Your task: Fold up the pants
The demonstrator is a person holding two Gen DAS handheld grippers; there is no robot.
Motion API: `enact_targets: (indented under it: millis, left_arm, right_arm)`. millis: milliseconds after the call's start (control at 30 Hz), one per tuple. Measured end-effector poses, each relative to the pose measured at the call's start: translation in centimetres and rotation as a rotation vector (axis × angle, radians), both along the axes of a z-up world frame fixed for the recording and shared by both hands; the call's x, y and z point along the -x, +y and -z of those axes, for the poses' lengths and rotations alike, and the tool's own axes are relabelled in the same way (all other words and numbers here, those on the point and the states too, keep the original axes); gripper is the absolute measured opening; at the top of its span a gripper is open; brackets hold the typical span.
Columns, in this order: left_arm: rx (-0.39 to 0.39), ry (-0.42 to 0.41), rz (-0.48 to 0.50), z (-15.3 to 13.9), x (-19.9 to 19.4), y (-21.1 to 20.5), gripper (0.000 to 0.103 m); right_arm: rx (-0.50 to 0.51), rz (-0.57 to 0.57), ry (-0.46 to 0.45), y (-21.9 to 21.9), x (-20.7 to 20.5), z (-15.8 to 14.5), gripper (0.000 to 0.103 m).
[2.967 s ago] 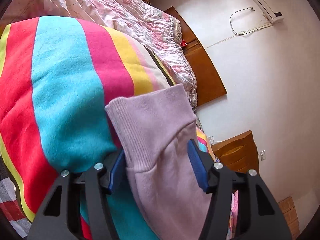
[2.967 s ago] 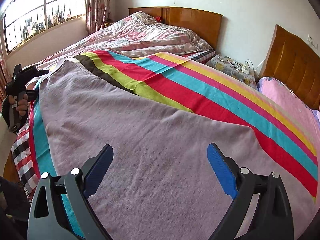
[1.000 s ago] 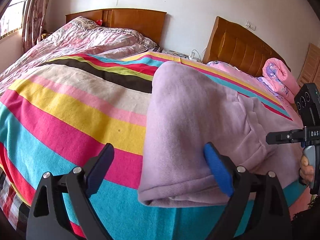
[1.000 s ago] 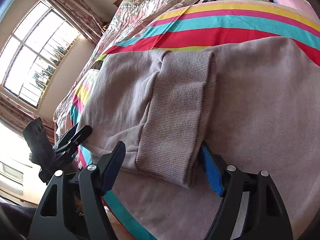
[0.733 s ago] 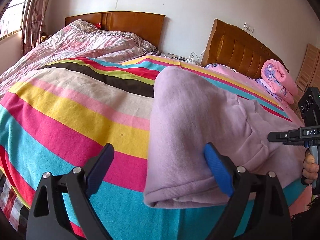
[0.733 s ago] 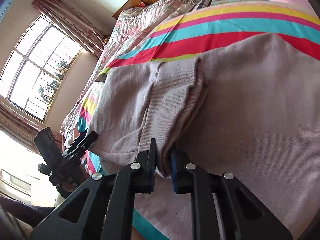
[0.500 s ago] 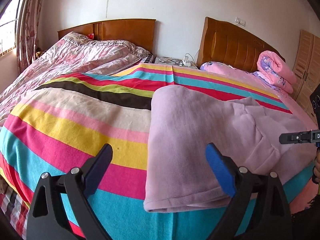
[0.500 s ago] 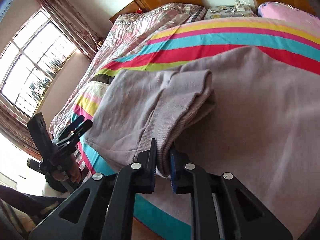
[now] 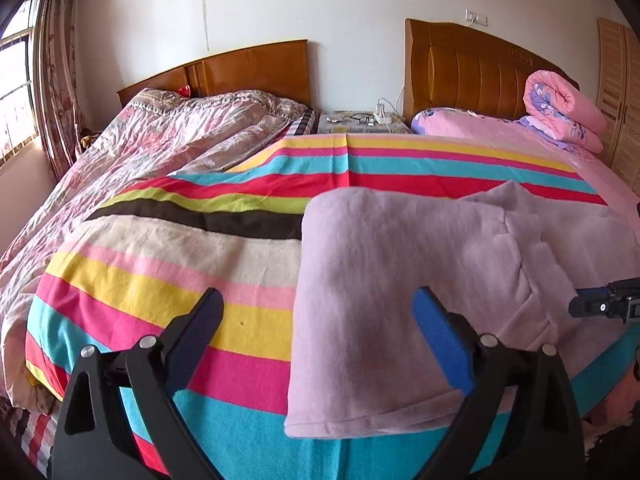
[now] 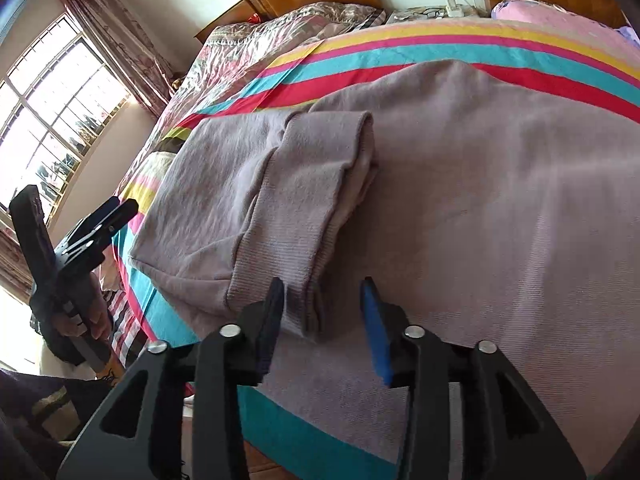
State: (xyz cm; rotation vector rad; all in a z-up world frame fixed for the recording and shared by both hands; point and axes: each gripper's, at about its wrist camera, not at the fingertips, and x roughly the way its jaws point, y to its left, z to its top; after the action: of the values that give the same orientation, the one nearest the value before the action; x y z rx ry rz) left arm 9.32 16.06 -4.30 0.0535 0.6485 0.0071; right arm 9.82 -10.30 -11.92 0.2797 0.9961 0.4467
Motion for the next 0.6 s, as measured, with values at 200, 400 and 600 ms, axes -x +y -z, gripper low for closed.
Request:
enact_targets:
  millis: [200,400,600]
  left_arm:
    - [-0.02,-0.038,0.101,-3.3,-5.6,-3.5,0.102]
    - [-0.032,0.111,0.027,-0.7,-11.9,-4.6,0.102]
    - [0.002,0.28,-0.006,5.9,-13.7,-3.3,0.102]
  right_arm:
    - [0.101,-0.066,-0.202,0.8,-1.5,-3.9,0.056]
    - [0.227,-0.219,-0.258,6.5,-4.7,-3.1,0.056]
    - [0.305,-0.305,-0.222,7.2,-5.2,0.4,0.058]
